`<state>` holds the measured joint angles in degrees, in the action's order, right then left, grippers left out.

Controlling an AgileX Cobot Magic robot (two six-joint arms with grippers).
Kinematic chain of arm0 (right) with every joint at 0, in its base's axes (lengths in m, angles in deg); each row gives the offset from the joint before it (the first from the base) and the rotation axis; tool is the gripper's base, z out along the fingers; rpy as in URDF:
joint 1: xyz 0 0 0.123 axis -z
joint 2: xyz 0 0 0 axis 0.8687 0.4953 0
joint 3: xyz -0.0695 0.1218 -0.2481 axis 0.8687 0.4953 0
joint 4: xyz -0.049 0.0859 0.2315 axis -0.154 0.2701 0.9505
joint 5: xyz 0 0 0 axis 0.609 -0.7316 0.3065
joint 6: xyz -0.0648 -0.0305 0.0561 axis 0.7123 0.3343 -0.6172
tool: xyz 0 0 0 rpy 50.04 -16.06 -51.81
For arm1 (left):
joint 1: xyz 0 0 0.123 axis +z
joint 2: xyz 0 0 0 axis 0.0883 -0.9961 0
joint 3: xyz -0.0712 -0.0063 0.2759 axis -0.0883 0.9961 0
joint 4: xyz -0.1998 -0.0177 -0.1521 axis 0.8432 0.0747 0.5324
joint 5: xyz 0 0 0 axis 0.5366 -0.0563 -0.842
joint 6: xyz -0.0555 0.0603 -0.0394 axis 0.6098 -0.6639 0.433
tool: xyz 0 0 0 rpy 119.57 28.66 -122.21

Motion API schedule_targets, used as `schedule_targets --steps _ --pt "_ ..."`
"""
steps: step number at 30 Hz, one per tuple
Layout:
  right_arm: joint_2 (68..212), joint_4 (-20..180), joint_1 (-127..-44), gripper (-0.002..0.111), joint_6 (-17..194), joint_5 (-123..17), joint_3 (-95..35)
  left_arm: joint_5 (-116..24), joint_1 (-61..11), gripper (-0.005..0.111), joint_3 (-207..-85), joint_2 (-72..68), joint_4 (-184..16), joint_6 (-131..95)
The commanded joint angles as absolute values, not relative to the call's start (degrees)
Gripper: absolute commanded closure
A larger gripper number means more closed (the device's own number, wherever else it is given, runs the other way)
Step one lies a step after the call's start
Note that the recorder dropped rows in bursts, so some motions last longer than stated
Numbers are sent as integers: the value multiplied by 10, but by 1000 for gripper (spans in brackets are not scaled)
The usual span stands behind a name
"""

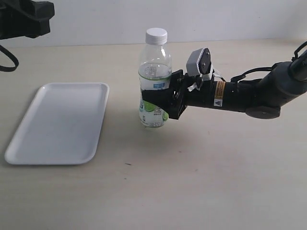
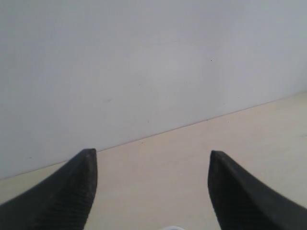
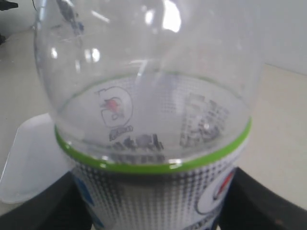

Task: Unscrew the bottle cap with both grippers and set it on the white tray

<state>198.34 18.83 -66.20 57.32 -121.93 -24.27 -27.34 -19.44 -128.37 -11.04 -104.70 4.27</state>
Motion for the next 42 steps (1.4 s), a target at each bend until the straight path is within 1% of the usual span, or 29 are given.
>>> schedule_targets --steps 1,3,6,11,17,20,24,28,33,37,42 --pt "1980 174 -663 108 607 -1227 -245 -271 -194 42 -1288 -110 -1047 52" --pt "1970 161 -663 108 610 -1221 -245 -289 -195 42 -1293 -109 -1053 66" --pt "1944 127 -663 108 605 -1194 -245 -373 -213 42 -1321 -109 -1096 85" --pt "1907 93 -663 108 565 -1111 -245 -490 -275 42 -1389 -109 -1121 79" --pt "1903 46 -663 108 561 -1085 -245 -636 -366 42 -1469 -109 -1113 -29" --pt "1903 23 -663 108 561 -1085 -245 -662 -390 42 -1496 -110 -1094 -101" --pt "1903 12 -663 108 561 -1085 -245 -701 -402 42 -1519 -110 -1010 -270" --pt "1903 12 -663 108 561 -1088 -245 -762 -402 42 -1548 -114 -872 -449" --pt "1901 12 -663 108 557 -1104 -246 -816 -402 42 -1596 -141 -805 -540" --pt "1882 -21 -663 108 461 -1098 -265 -864 -402 42 -1634 -174 -801 -583" --pt "1857 -102 -663 108 356 -1070 -289 -871 -402 42 -1655 -201 -801 -632"
